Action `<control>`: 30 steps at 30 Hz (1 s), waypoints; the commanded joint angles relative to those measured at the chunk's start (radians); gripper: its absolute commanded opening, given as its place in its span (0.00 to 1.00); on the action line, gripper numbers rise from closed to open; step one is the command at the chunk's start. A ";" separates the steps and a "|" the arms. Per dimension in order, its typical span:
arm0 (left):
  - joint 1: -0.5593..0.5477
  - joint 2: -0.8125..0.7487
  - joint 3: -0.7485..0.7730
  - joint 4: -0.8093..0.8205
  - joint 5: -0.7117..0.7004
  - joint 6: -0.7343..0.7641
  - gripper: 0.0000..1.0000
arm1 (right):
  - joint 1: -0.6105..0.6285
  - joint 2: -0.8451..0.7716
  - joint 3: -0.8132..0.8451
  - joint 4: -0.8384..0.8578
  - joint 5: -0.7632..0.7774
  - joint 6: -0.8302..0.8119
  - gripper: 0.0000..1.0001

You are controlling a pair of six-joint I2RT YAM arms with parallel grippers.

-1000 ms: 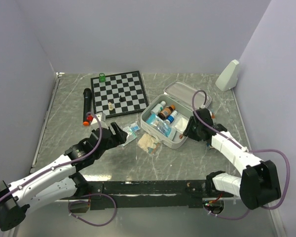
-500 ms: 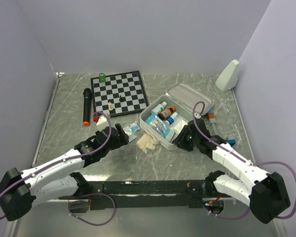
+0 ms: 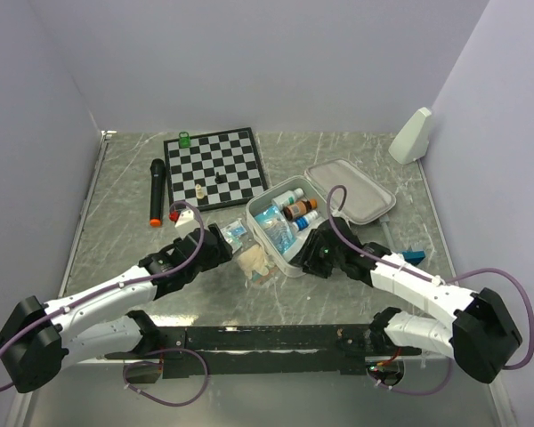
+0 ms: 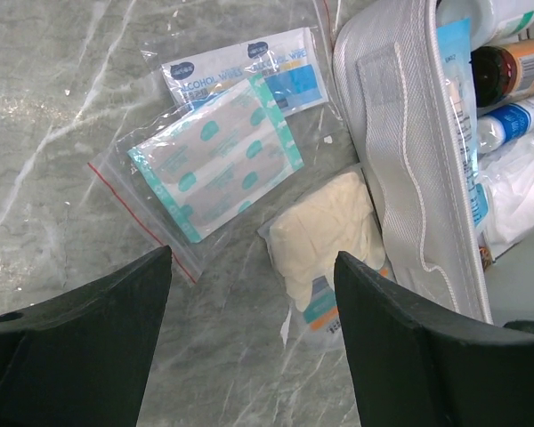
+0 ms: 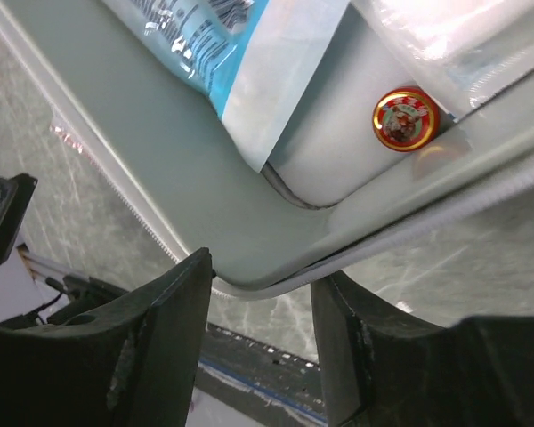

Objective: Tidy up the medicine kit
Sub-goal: Adjust the medicine box at the center of the board.

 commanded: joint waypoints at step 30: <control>0.003 -0.097 -0.068 0.000 0.022 -0.061 0.78 | 0.123 0.149 0.361 -0.158 0.227 -0.567 0.64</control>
